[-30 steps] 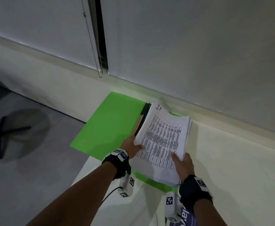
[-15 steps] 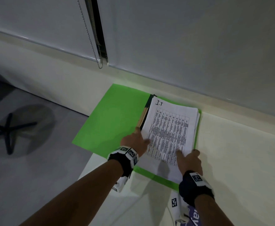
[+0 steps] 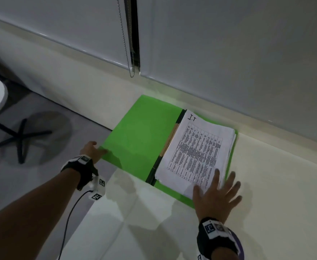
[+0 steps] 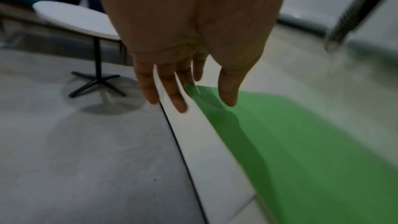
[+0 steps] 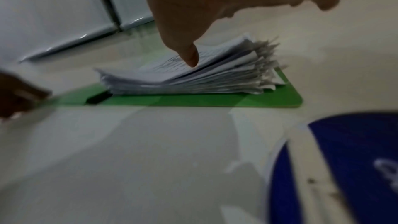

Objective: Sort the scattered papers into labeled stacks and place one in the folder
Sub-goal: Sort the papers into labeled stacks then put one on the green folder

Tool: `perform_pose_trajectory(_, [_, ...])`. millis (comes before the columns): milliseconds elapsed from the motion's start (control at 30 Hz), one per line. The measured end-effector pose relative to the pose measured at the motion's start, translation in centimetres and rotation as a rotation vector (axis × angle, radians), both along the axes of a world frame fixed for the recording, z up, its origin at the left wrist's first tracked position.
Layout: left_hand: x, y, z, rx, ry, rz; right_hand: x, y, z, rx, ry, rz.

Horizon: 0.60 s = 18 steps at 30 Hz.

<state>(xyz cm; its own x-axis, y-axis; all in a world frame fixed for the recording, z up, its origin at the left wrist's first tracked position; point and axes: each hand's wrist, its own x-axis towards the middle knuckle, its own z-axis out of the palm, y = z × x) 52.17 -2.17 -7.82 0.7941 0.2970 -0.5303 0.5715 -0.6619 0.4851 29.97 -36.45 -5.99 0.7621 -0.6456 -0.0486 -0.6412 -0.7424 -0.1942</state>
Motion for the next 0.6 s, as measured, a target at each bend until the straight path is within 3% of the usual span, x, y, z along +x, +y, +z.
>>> perform_pose_trajectory(67, [-0.1,0.8,0.6,-0.136,-0.083,0.071,0.1,0.7,0.3,-0.078,-0.014,0.136])
perform_pose_trajectory(200, [-0.4,0.1,3.5,-0.257,-0.256,0.056,0.8,2.8,-0.1,-0.026,0.129,0.364])
perform_pose_trajectory(300, [-1.5,-1.0,6.0,-0.337,-0.368,0.035,0.8,3.6,-0.2,0.000,0.291,0.406])
perform_pose_trajectory(400, [-3.3,-2.6,8.7,-0.399,-0.466,0.000,1.1,3.7,0.2,0.015,0.288,0.422])
perform_pose_trajectory(500, [-5.6,-4.1,10.5,-0.452,-0.526,-0.035,1.8,4.2,0.5,0.022,0.261,0.568])
perform_pose_trajectory(600, [-8.0,-5.9,11.9,-0.460,-0.554,-0.063,2.5,5.1,1.0,0.109,0.359,0.709])
